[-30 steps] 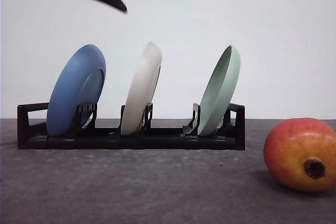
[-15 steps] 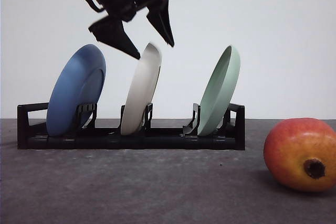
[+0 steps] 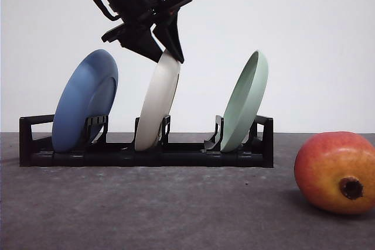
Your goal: Place pomegranate in white plate
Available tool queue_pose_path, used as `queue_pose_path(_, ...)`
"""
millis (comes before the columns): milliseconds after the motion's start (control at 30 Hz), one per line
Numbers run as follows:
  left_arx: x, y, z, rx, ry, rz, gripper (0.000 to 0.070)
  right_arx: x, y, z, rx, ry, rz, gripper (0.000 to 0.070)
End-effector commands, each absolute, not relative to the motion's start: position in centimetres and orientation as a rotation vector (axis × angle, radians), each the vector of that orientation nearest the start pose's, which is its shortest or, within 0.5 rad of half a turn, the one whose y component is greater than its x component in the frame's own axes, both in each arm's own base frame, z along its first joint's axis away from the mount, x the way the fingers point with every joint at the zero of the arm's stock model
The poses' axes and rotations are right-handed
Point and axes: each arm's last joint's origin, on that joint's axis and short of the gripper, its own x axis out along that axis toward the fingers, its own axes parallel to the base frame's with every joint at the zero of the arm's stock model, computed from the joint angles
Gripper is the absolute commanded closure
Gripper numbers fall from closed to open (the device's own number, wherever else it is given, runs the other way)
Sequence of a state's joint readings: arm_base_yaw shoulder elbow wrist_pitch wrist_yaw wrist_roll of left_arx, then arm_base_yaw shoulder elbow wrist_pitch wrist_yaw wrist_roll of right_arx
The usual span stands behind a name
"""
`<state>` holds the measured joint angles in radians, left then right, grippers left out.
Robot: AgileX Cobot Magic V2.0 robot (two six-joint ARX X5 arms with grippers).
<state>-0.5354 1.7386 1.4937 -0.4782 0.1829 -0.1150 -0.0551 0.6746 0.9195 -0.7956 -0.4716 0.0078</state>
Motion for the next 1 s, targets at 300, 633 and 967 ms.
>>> queue_pose_path(300, 33.2, -21.0, 30.8, -0.058, 0.765, -0.715, 0.0696, 11.7, 0.7, 34.3, 0.157, 0.517, 0.405, 0.0256)
queue_pose_path(633, 32.0, -20.3, 33.3, -0.083, 0.700, -0.753, 0.0696, 11.7, 0.7, 34.3, 0.156, 0.516, 0.405, 0.0256)
queue_pose_path(967, 29.5, -19.3, 37.2, -0.124, 0.589, -0.846, 0.0696, 11.7, 0.7, 34.3, 0.157, 0.516, 0.406, 0.0256)
